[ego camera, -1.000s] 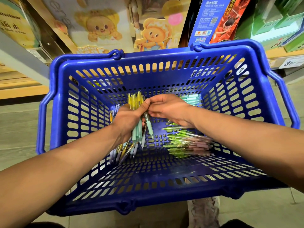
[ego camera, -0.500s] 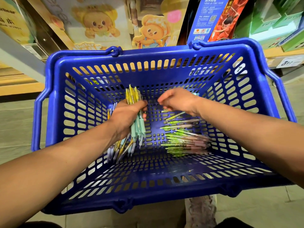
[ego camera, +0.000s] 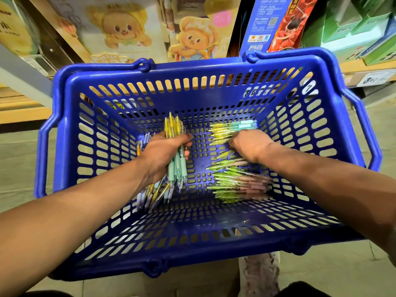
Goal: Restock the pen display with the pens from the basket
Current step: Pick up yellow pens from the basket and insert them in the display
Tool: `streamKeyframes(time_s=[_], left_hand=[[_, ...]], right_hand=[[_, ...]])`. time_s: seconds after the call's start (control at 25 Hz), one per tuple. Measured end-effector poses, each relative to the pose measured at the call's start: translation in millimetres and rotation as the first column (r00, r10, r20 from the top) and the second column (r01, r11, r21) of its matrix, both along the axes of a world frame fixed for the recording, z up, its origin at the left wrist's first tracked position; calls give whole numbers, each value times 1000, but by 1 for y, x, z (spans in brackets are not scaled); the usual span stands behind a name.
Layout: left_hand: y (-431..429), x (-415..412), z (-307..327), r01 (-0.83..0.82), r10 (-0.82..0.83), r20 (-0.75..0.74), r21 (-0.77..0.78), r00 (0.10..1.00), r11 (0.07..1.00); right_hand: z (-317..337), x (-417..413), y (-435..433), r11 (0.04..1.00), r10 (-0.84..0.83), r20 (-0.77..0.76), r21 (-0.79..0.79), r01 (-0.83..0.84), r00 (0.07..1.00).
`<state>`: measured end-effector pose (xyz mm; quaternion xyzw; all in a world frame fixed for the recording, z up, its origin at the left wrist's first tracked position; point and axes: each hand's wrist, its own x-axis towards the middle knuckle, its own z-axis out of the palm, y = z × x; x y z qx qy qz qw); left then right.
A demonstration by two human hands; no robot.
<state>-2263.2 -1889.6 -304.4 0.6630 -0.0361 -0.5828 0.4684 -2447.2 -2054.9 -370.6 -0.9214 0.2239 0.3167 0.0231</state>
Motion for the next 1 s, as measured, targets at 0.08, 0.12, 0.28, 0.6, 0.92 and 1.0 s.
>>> streamKeyframes(time_s=[0.08,0.12,0.28,0.6,0.92,1.0], left_hand=[[0,-1,2,9,-10,-27,-16,1000,1000],[0,-1,2,10,-11,-32,-25,999,1000],[-2,-2,3,-10,9,-36,-41,999,999],[5,2,5,-26,23,-94,-27,995,999],[47,-64,73,-173,204,-311,124,928,977],[56,-75,109,-194,227,-322,134,919,972]], right_hand=[[3,3,-2,999,-48,67,17,47,997],[5,7,-2,993,-106,124,71,97,987],[18,29,12,656,-600,166,662,362,783],[36,59,37,-214,-762,-365,921,325,534],[124,8,80,-398,-809,-508,843,361,295],[162,-11,94,-303,-846,-435,868,393,309]])
